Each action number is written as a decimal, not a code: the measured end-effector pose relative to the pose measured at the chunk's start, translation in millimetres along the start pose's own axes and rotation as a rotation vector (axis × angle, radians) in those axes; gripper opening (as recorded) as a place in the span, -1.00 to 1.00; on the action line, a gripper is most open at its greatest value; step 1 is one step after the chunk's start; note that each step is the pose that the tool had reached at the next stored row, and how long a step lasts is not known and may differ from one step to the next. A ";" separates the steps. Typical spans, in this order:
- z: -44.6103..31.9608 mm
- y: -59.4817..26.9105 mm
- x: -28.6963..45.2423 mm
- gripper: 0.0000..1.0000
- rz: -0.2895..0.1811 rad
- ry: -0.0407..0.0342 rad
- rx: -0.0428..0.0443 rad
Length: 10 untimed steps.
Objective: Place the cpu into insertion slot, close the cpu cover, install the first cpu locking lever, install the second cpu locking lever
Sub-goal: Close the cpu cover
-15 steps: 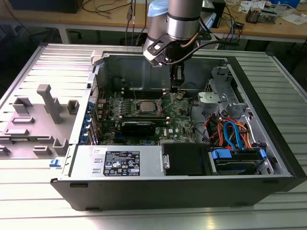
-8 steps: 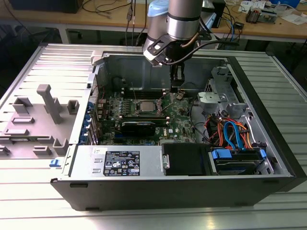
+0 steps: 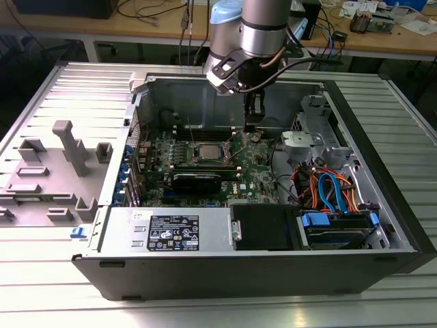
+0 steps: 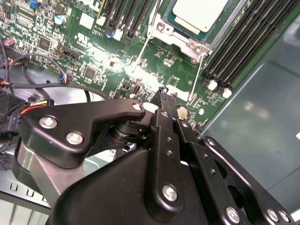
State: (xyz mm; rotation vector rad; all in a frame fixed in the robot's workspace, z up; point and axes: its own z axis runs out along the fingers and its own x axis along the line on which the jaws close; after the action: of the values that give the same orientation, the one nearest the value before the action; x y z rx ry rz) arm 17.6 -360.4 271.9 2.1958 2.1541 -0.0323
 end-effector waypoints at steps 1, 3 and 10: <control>0.1 1.2 0.0 -0.79 0.000 0.0000 0.0000; 0.4 4.0 0.1 -0.79 0.000 0.0000 0.0000; 2.0 15.9 0.4 -0.79 0.000 0.0000 0.0025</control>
State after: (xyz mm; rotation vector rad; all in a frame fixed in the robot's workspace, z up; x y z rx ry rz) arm 33.5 -360.4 270.4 2.1968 2.1556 -0.0351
